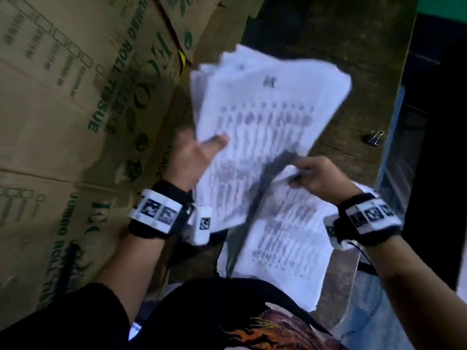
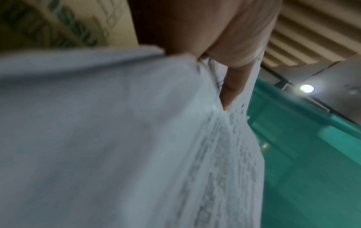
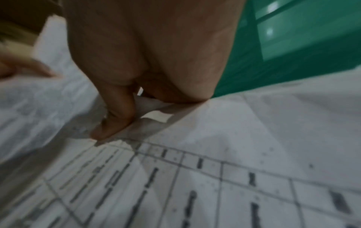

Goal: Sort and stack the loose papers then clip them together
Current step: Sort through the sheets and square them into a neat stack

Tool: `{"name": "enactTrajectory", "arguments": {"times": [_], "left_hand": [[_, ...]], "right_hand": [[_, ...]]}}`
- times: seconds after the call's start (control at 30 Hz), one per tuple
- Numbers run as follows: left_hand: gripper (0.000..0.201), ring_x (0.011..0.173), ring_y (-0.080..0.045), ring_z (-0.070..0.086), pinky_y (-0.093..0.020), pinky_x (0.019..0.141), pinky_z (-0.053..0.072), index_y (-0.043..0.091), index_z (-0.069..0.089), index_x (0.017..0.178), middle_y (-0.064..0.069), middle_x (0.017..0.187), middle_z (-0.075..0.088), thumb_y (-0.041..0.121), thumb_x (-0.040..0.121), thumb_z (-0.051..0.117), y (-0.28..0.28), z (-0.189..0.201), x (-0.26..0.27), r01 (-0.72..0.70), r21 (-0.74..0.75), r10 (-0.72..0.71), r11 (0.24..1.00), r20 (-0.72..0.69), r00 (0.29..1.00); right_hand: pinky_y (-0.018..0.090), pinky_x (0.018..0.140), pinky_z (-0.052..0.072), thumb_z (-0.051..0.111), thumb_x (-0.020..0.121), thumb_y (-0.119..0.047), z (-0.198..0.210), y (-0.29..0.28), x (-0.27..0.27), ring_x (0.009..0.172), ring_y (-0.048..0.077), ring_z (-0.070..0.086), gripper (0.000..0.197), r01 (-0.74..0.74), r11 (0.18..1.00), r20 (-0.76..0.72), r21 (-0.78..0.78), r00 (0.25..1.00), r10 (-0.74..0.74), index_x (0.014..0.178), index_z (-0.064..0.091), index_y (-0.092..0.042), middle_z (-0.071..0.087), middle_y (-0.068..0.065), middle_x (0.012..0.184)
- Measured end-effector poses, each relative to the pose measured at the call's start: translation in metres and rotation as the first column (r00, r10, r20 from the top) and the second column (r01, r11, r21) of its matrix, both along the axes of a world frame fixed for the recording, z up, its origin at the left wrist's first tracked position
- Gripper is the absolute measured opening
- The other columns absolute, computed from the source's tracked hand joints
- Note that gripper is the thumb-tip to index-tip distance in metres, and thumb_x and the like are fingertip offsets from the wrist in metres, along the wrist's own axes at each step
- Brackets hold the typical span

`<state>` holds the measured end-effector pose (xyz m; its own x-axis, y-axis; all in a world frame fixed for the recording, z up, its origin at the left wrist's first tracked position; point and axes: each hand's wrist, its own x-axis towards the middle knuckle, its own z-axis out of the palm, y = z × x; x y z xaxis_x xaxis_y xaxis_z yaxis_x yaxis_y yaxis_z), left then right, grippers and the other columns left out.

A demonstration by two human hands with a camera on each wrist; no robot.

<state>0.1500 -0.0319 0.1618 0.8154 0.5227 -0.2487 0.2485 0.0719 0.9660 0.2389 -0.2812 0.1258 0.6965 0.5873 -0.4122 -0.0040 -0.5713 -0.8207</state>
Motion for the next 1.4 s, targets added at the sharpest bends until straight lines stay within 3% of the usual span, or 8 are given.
{"name": "enactTrajectory", "arguments": {"times": [0.17,0.3,0.4,0.53,0.8,1.1,1.2,1.4], "left_hand": [[0.016,0.072,0.002,0.066,-0.026,0.071,0.056,0.020,0.068,0.085,0.014,0.081,0.071,0.015,0.074,0.077,0.043,0.038,0.006,-0.162,0.186,0.127,0.969,0.188,0.974],[0.020,0.079,0.002,0.067,-0.025,0.074,0.056,0.027,0.064,0.083,0.025,0.076,0.071,0.013,0.076,0.076,0.062,0.056,-0.002,-0.200,0.229,0.140,0.953,0.256,0.957],[0.028,0.085,0.007,0.067,-0.017,0.078,0.053,0.027,0.067,0.085,0.030,0.080,0.071,0.001,0.078,0.072,0.066,0.060,-0.009,-0.162,0.161,0.108,0.974,0.303,0.947],[0.042,0.081,0.009,0.066,-0.011,0.073,0.052,0.032,0.074,0.076,0.029,0.078,0.071,-0.009,0.078,0.067,0.045,0.037,-0.012,-0.015,0.050,0.002,0.999,0.252,0.968],[0.031,0.078,0.017,0.061,-0.010,0.078,0.051,0.030,0.071,0.084,0.028,0.075,0.069,0.022,0.060,0.088,-0.039,-0.011,-0.008,0.073,0.011,-0.074,0.997,0.202,0.977],[0.048,0.098,-0.002,0.064,-0.021,0.087,0.051,0.030,0.059,0.104,0.020,0.103,0.068,0.014,0.067,0.084,-0.050,-0.015,-0.009,0.503,0.047,-0.503,0.863,0.165,0.848],[0.058,0.107,-0.029,0.064,-0.045,0.095,0.051,0.010,0.047,0.103,-0.007,0.104,0.070,0.015,0.061,0.086,-0.053,-0.006,-0.006,0.529,0.050,-0.524,0.847,0.241,0.817],[0.052,0.114,-0.038,0.059,-0.054,0.098,0.047,0.012,0.054,0.112,-0.024,0.119,0.062,0.013,0.064,0.073,-0.046,0.012,0.007,0.671,0.083,-0.670,0.737,0.211,0.711]], "right_hand": [[0.020,0.086,0.048,0.065,0.084,-0.013,-0.048,0.045,0.023,0.091,0.005,0.064,0.024,-0.095,0.972,0.071,-0.217,0.991,0.113,0.106,0.059,-0.020,0.062,0.001,0.100],[0.043,0.112,0.026,0.062,0.084,-0.014,-0.083,0.054,0.026,0.132,0.026,0.044,0.054,-0.090,0.885,0.249,-0.457,0.942,0.224,0.136,0.050,-0.016,0.050,0.009,0.142],[0.046,0.105,0.038,0.072,0.076,-0.023,-0.057,0.045,0.029,0.118,0.028,0.055,0.053,0.225,0.970,0.083,0.088,0.969,-0.232,0.126,0.057,-0.011,0.059,0.016,0.126],[0.040,0.102,0.042,0.081,0.070,-0.036,0.013,0.017,0.022,0.125,0.031,0.048,0.073,0.427,0.649,-0.330,0.630,0.903,-0.274,0.132,0.047,-0.015,0.056,0.013,0.131],[0.016,0.061,0.051,0.072,0.072,0.012,0.050,-0.026,-0.018,0.062,-0.003,0.061,0.026,0.600,0.538,-0.015,0.592,0.676,-0.737,0.072,0.069,-0.013,0.070,-0.017,0.065],[0.034,0.077,0.053,0.072,0.050,-0.022,0.018,-0.094,-0.047,0.077,0.008,0.063,0.046,0.738,0.536,-0.106,0.410,0.623,-0.775,0.093,0.059,-0.014,0.069,-0.013,0.076],[0.010,0.060,0.044,0.058,0.065,-0.014,0.032,-0.084,-0.048,0.069,-0.001,0.056,0.039,0.558,0.559,0.017,0.613,0.699,-0.715,0.100,0.055,0.002,0.064,0.009,0.096],[0.028,0.084,0.051,0.066,0.075,-0.006,0.045,-0.083,-0.044,0.094,0.020,0.065,0.028,0.428,0.624,0.088,0.654,0.776,-0.625,0.101,0.057,-0.002,0.069,0.007,0.100]]}}
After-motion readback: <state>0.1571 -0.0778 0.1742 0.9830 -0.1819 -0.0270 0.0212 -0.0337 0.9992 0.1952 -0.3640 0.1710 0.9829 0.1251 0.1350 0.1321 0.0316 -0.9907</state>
